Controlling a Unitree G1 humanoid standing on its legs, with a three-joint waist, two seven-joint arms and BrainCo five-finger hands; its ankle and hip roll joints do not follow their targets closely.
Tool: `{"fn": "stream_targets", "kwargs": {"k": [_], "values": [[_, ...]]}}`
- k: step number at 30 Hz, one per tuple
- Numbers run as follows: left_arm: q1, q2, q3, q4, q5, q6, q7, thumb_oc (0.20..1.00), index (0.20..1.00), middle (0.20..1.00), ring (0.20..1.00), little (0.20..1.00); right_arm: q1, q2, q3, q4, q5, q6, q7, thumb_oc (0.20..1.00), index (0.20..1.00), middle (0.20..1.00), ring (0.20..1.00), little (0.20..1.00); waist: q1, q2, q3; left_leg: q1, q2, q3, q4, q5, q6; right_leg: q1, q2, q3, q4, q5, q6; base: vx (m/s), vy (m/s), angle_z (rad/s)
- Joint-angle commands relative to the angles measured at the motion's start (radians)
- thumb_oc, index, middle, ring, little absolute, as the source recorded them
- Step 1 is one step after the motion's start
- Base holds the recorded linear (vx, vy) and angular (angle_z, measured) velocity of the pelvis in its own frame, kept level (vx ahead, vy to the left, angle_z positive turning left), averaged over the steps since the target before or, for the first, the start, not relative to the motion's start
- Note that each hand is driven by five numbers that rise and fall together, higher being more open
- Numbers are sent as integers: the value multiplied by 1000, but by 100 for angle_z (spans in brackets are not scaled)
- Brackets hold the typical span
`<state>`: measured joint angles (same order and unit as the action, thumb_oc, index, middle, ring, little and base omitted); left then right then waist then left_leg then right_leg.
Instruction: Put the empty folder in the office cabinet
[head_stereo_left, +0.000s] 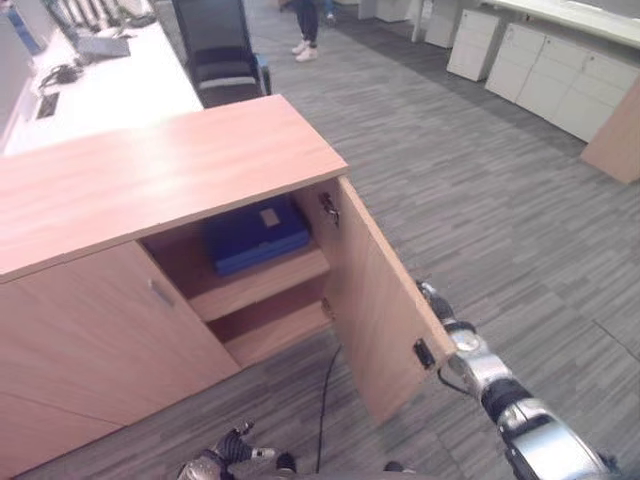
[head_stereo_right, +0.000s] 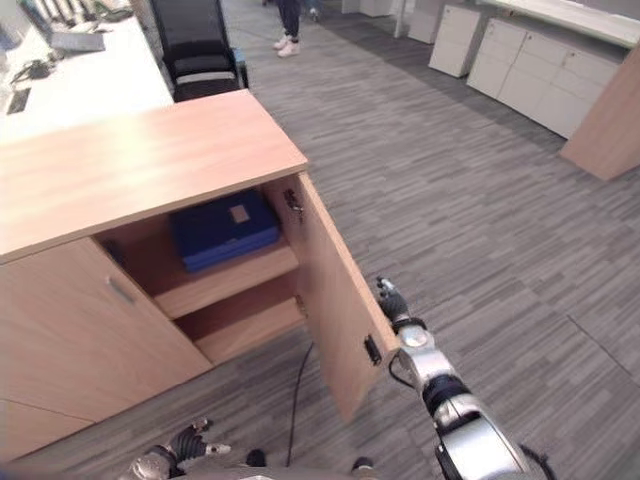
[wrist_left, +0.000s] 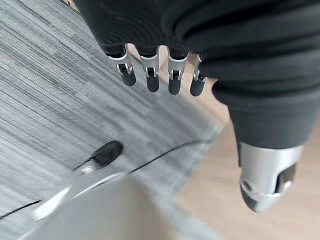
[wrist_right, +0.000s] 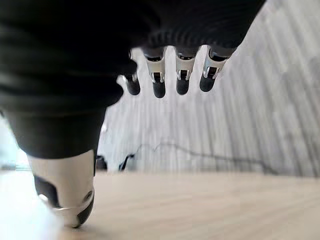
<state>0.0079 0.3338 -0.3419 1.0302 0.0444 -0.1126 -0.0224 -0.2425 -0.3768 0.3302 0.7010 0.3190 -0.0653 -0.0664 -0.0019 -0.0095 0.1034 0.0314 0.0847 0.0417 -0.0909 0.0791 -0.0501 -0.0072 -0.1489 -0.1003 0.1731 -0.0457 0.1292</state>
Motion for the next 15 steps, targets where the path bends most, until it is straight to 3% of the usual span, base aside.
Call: {"fn": "stream_targets", "kwargs": {"k": [1,6,8,15], "values": [[-49,50,48,14,-17,-21,27,1000,1000,1000,1000,1000,30,4,-14,-69,-52,-51,58,1000,1000,1000,1000,1000,11,-22,13,21,-32,-39,12,-69,9,61,17,105,-45,-49,52,55,-66,129],[-20,67,87,61,-12,-38,30,1000,1000,1000,1000,1000,134,11,0,-161,-56,-55,95,1000,1000,1000,1000,1000,39,-27,-8,7,-21,-70,5,-39,-9,105,19,22,-130,-46,36,16,-118,42],[-9,78,117,78,-36,-48,37,1000,1000,1000,1000,1000,161,-1,50,-283,-72,-93,118,1000,1000,1000,1000,1000,57,-33,2,-5,-16,-99,7,-34,-31,137,22,-20,-175,-51,33,-33,-143,19],[-7,45,130,73,-80,-55,73,1000,1000,1000,1000,1000,90,38,136,-314,-46,-113,117,1000,1000,1000,1000,1000,110,-34,35,-74,-4,-158,29,4,-78,171,35,-119,-245,-43,20,-60,-91,41]]}}
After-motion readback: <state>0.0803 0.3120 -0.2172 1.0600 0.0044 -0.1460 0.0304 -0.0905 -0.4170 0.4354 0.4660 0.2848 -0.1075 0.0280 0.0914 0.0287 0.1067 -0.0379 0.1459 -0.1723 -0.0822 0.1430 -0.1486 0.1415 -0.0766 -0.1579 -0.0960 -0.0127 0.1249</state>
